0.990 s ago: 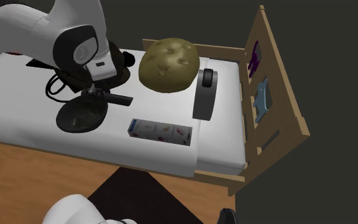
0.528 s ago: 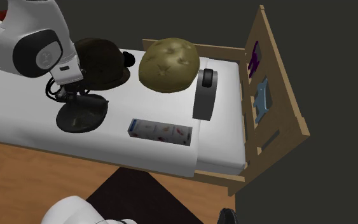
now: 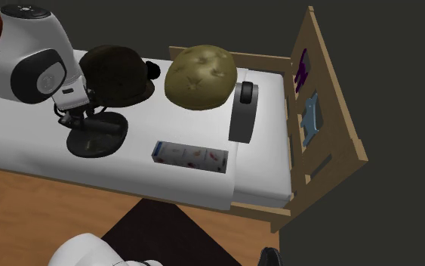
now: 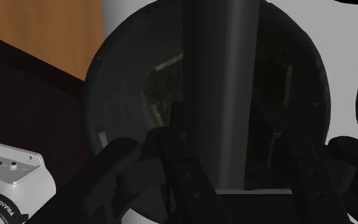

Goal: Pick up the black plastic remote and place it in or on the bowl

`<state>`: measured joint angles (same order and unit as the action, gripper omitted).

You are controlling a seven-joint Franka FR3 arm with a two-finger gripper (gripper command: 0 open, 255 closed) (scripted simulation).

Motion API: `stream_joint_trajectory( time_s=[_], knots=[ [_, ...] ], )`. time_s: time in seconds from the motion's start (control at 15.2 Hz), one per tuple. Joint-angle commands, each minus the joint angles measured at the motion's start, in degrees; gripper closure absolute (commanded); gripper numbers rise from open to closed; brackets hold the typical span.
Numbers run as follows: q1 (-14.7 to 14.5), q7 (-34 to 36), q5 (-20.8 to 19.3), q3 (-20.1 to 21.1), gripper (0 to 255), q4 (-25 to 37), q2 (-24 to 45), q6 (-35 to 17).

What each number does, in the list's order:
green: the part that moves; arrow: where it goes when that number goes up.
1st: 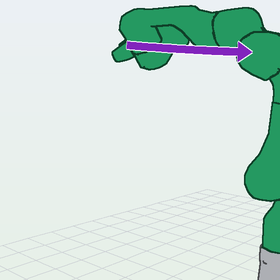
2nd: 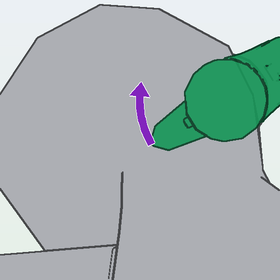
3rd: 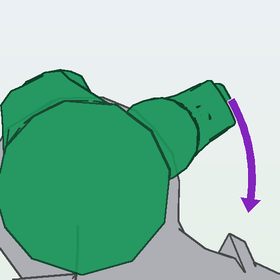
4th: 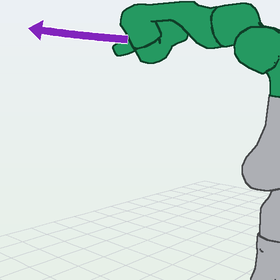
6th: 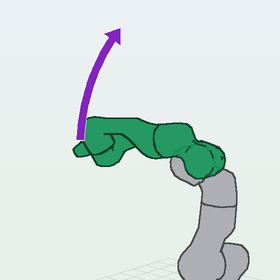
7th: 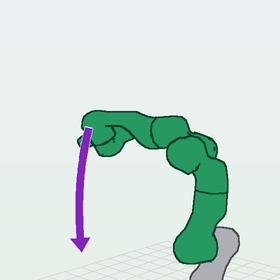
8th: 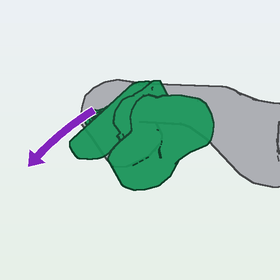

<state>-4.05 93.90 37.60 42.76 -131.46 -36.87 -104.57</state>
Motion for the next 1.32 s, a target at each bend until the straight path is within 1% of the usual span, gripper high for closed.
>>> stream_joint_trajectory(
  time_s=[0.0, 0.26, 0.73, 0.79, 1.12, 1.25],
  knots=[
    [-0.1, -0.5, 0.5, 0.5, 255, -1.5, 0.0, -1.5],
    [-0.2, -1.2, 1.4, 1.8, 255, -3.9, 0.4, -4.3],
    [-0.2, -1.2, 1.5, 1.8, 255, -3.9, 0.4, -4.3],
    [-0.2, -1.2, 1.5, 1.8, 0, -3.9, 0.4, -4.3],
    [-0.2, -1.2, 1.5, 1.8, 0, -3.9, 0.4, -4.3],
    [-0.2, -0.9, 0.2, -0.5, 0, -1.3, -0.5, -0.5]
  ],
)
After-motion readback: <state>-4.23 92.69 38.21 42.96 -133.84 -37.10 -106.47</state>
